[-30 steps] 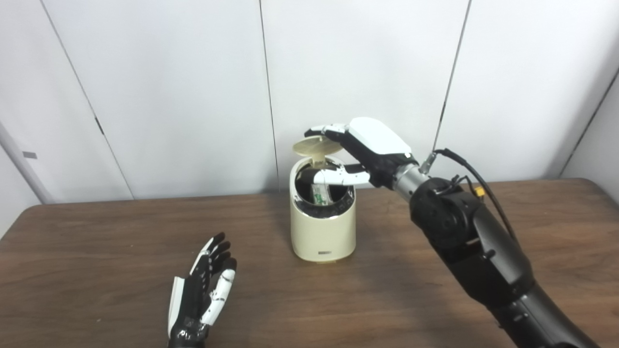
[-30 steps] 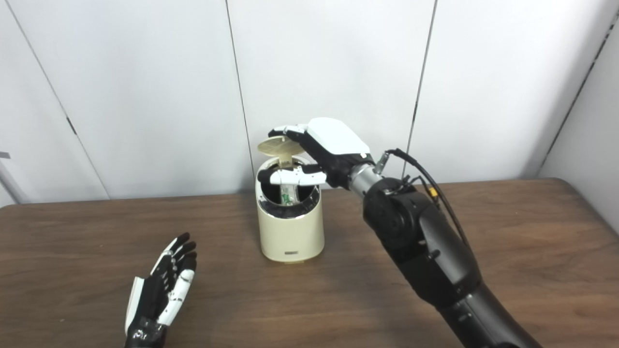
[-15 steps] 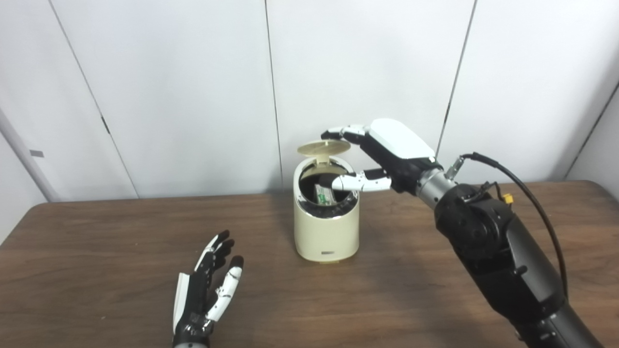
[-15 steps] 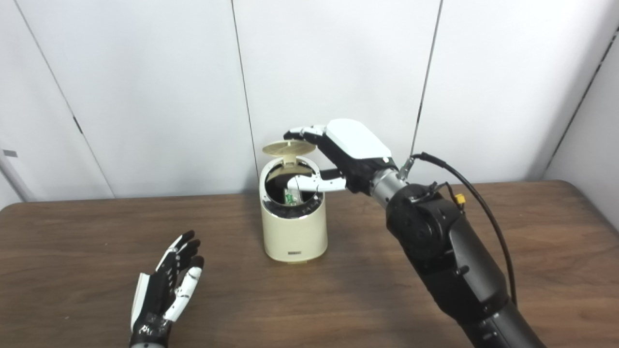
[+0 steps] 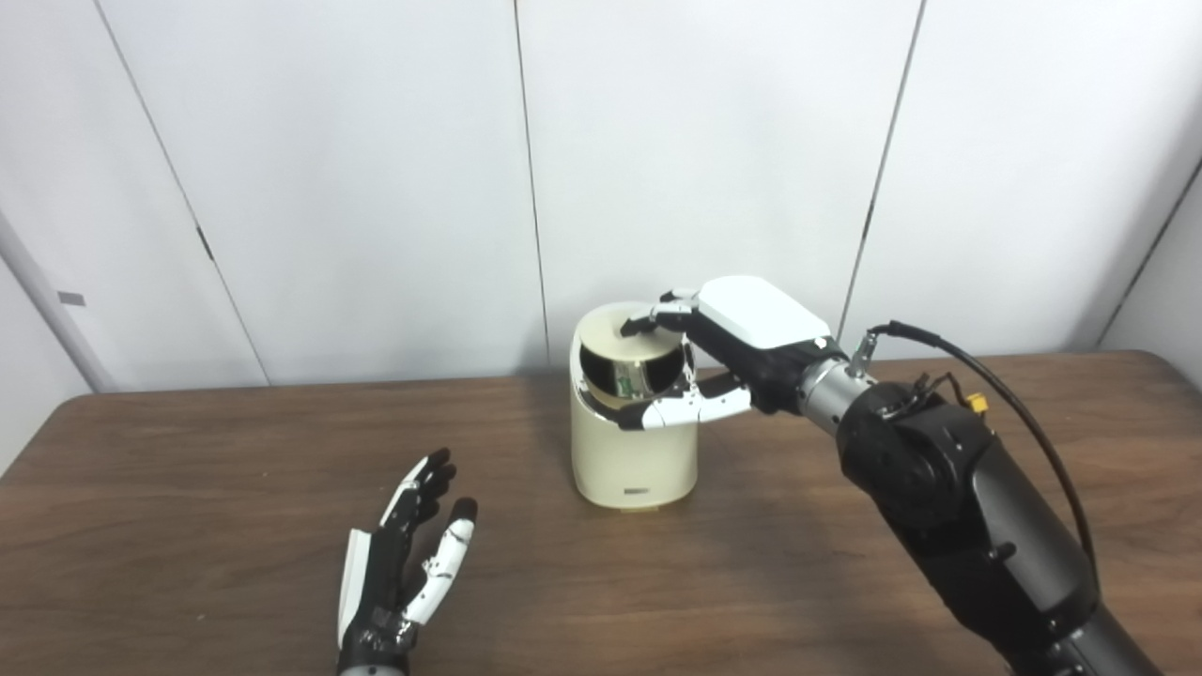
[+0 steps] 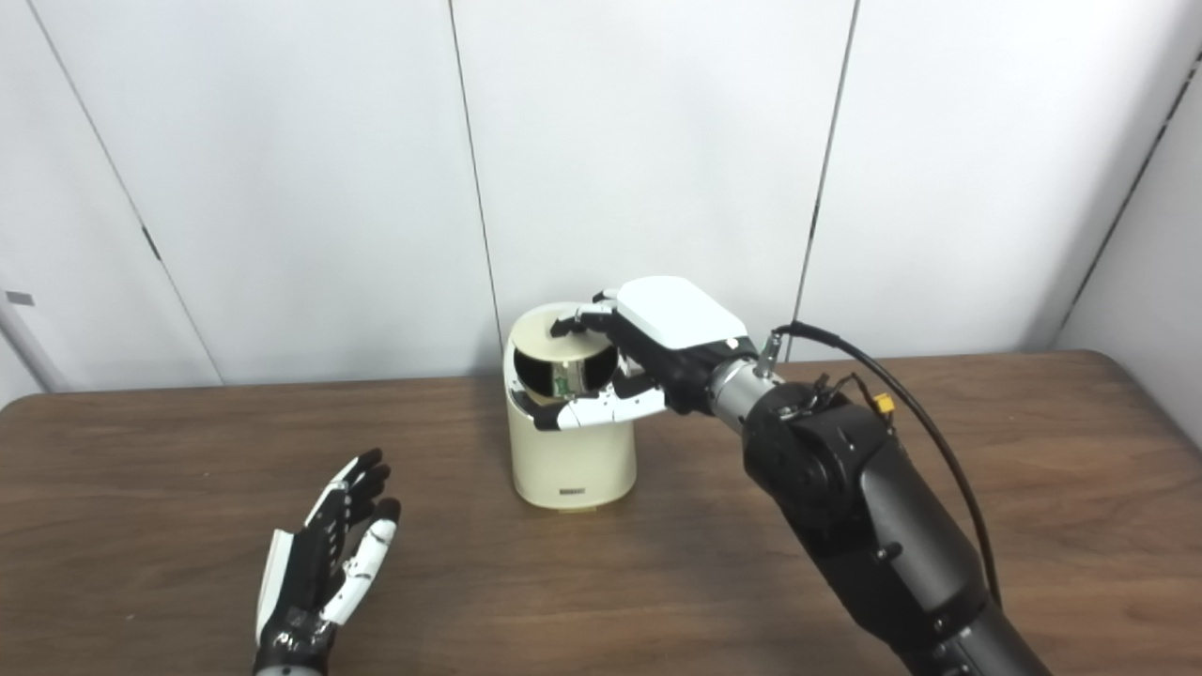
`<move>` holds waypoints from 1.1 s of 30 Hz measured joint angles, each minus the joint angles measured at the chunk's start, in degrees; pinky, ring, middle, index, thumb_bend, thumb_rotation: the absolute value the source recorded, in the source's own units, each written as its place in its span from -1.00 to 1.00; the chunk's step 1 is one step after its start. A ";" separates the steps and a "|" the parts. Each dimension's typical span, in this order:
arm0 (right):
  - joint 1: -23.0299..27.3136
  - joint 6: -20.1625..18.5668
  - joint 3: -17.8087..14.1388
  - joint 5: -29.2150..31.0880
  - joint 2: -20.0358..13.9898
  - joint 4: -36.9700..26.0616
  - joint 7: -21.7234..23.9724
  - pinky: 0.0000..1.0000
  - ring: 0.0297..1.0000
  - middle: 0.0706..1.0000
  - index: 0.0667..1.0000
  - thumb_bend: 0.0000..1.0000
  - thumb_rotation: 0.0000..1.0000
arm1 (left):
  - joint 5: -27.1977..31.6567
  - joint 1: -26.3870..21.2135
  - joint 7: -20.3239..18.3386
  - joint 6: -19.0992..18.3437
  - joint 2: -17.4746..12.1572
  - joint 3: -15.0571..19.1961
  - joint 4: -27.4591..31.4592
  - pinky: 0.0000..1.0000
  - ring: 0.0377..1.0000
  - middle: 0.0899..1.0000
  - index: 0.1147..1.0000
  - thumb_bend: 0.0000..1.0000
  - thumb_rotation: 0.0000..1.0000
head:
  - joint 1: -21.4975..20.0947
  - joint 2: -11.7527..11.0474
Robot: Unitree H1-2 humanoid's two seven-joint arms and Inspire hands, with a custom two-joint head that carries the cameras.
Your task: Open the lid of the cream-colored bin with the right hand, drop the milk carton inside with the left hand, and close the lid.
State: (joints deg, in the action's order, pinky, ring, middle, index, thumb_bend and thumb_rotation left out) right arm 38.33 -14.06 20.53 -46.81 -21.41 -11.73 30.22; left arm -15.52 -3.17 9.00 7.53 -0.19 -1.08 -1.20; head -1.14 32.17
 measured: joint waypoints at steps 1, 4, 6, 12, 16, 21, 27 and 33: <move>-0.06 0.02 0.05 -0.03 0.00 0.00 0.16 0.71 0.83 0.57 0.56 0.25 0.71 | -0.13 0.00 0.00 0.00 0.01 0.00 0.00 0.73 0.73 0.69 0.78 0.06 0.36 | 0.00 0.00; -0.18 0.03 0.38 -0.38 0.00 0.00 0.96 0.72 0.83 0.58 0.57 0.25 0.74 | -0.53 0.00 0.01 -0.02 0.03 -0.03 0.00 0.74 0.74 0.70 0.78 0.09 0.38 | 0.09 0.09; -0.24 0.03 0.64 -0.84 0.01 -0.02 1.33 0.72 0.83 0.59 0.57 0.24 0.75 | -0.62 -0.01 0.01 -0.03 0.06 -0.04 0.00 0.74 0.74 0.70 0.78 0.09 0.38 | 0.17 0.17; -0.90 0.18 0.88 -1.35 0.01 -0.34 2.70 0.75 0.83 0.56 0.58 0.22 0.69 | -1.14 -0.01 0.03 -0.14 0.11 -0.06 0.00 0.74 0.77 0.75 0.78 0.09 0.41 | 0.18 0.26; -1.30 0.19 0.74 -1.32 0.09 -0.88 2.70 0.78 0.82 0.50 0.59 0.19 0.59 | -1.75 -0.01 0.00 -0.16 0.11 -0.15 0.01 0.71 0.74 0.72 0.78 0.09 0.35 | 0.26 0.53; -1.60 0.30 0.46 -0.99 0.27 -1.47 2.61 0.80 0.75 0.41 0.68 0.17 0.50 | -0.45 0.00 -0.03 -0.13 0.24 0.05 0.01 0.60 0.64 0.66 0.82 0.09 0.32 | 0.53 0.88; -1.94 -0.13 0.48 -0.99 0.29 -1.81 2.99 0.84 0.72 0.38 0.74 0.18 0.47 | 0.10 0.07 -0.03 -0.12 0.52 0.07 0.15 0.61 0.65 0.68 0.87 0.09 0.31 | 0.70 1.32; -1.94 -0.42 0.52 -0.98 0.33 -1.81 3.44 0.84 0.74 0.40 0.73 0.17 0.44 | 0.62 0.07 -0.06 0.01 0.58 0.06 0.10 0.62 0.64 0.68 0.92 0.11 0.32 | 0.88 1.58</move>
State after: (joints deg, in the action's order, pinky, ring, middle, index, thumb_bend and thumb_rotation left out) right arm 36.39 -14.48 21.06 -47.79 -21.08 -13.54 33.66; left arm -14.91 -3.10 8.94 7.54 0.39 -1.01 -1.10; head -0.26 33.75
